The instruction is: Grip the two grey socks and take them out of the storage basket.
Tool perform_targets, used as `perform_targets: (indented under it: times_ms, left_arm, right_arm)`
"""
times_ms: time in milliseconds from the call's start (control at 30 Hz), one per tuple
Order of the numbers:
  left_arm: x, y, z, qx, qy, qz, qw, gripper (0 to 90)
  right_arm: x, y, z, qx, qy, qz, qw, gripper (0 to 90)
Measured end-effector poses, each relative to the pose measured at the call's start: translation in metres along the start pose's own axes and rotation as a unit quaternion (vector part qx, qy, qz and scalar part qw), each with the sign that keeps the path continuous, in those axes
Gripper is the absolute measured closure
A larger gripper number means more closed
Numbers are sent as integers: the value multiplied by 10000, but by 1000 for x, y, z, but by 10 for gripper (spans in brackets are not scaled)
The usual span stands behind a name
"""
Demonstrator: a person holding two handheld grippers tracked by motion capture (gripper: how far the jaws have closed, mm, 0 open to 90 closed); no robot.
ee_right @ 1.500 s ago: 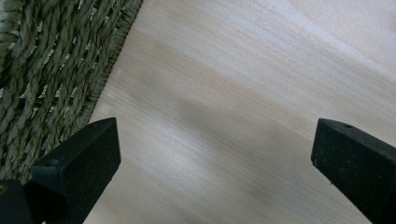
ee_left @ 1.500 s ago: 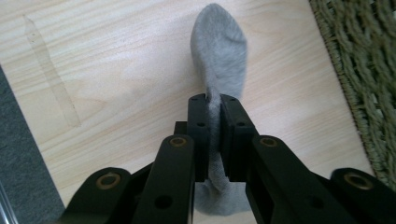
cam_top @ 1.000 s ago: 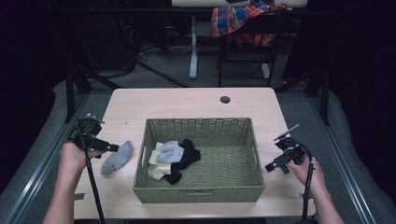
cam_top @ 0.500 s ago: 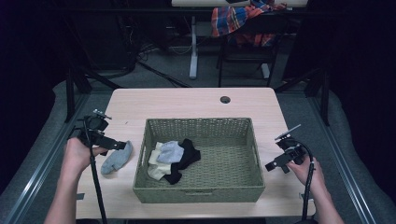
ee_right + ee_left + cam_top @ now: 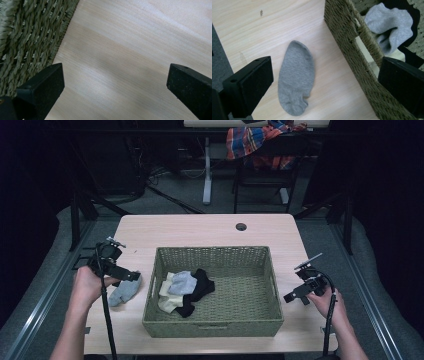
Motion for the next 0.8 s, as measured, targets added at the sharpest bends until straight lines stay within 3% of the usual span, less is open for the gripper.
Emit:
perform_targets:
  times_ms: [67,167,233,333,400,567,633,700,800]
  left_arm:
    - [-1,4,-2,24,13,49,10000,2]
    - [-3,11,-6,125,44,45,9999,2]
    - [-5,18,-11,214,92,67,9997,2]
    - [-6,29,-19,384,84,152,9991,2]
    - [-5,36,-23,511,51,217,9984,2]
    - [1,54,-35,761,-35,307,9966,3]
    - [4,60,-39,838,-57,328,9959,3]
    - [7,67,-44,943,-79,356,9949,3]
    - [12,77,-51,1069,-128,383,9934,3]
  right_arm:
    - [2,-2,-1,70,104,-22,9999,9]
    - [-1,-1,1,-109,-88,34,9999,9]
    - [1,-3,0,53,101,54,9999,9]
    - [1,-5,0,17,74,-72,9999,9]
    - [-1,-2,1,-139,-138,61,9998,8]
    - [0,-2,1,-103,-103,9,9999,8]
    - [2,-4,0,23,58,-77,10000,8]
    - [1,-2,1,-94,-91,-34,9999,8]
    - [1,-1,1,-75,-66,4,10000,8]
Point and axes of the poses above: each handheld gripper's, and its own axes: x roughly forward along the jaws, z roughly out of its underside, y roughly to its right, the point moved 7 cm from there along x, roughly forward along the jaws, and after that the axes turned 5 degrees about x, right-handed, at the moved point
